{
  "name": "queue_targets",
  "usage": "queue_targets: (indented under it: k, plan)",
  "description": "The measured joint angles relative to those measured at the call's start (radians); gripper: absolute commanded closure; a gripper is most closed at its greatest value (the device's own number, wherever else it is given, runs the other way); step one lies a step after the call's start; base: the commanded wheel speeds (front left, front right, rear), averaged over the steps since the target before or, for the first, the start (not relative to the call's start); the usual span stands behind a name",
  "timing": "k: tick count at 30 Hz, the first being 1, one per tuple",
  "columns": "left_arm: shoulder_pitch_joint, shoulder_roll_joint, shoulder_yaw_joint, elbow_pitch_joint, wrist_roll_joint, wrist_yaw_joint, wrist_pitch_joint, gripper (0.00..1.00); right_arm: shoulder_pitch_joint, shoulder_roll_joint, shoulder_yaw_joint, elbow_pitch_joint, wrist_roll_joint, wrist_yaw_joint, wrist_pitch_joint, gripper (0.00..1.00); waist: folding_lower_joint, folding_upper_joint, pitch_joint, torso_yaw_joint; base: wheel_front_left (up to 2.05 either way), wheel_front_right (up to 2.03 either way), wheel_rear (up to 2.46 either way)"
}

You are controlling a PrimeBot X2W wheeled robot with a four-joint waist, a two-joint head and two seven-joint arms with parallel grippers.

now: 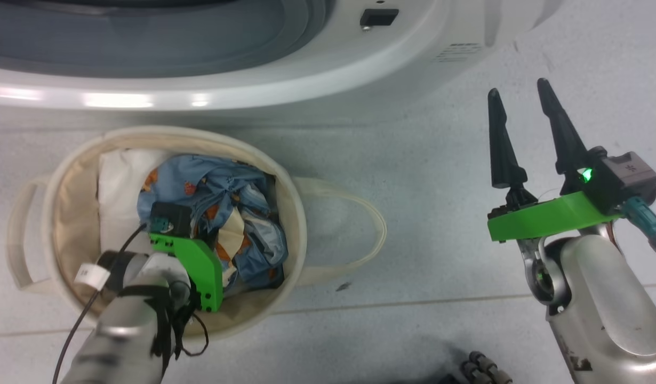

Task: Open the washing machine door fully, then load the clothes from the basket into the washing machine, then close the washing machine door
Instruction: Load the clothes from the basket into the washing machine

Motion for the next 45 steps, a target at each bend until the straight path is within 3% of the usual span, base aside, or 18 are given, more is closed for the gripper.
queue_targets:
  k: [15, 22, 34, 45]
  plan:
    - [0.104, 0.015, 0.061, -0.039, -0.075, -0.033, -0.166, 1.0, 0.015, 0.021, 0.035, 0.072, 0.064, 0.0, 0.0, 0.0, -0.0001, 0.0, -0.202, 0.001, 0.0, 0.0, 0.0]
    - [0.204, 0.072, 0.184, -0.297, -0.043, -0.03, -0.167, 1.0, 0.071, 0.024, 0.038, 0.1, 0.092, 0.0, 0.0, 0.0, -0.0002, 0.0, -0.306, 0.016, 0.0, 0.0, 0.0]
    - [0.415, 0.068, 0.39, -0.65, 0.069, -0.031, -0.167, 1.0, 0.154, 0.031, 0.054, 0.141, 0.139, 0.0, 0.0, 0.0, -0.0001, 0.0, -0.483, 0.058, 0.0, 0.0, 0.0]
    - [0.47, 0.073, 0.439, -0.869, 0.095, -0.032, -0.168, 1.0, 0.221, 0.03, 0.052, 0.154, 0.157, 0.0, 0.0, 0.0, 0.0, 0.0, -0.599, 0.103, 0.0, 0.0, 0.0]
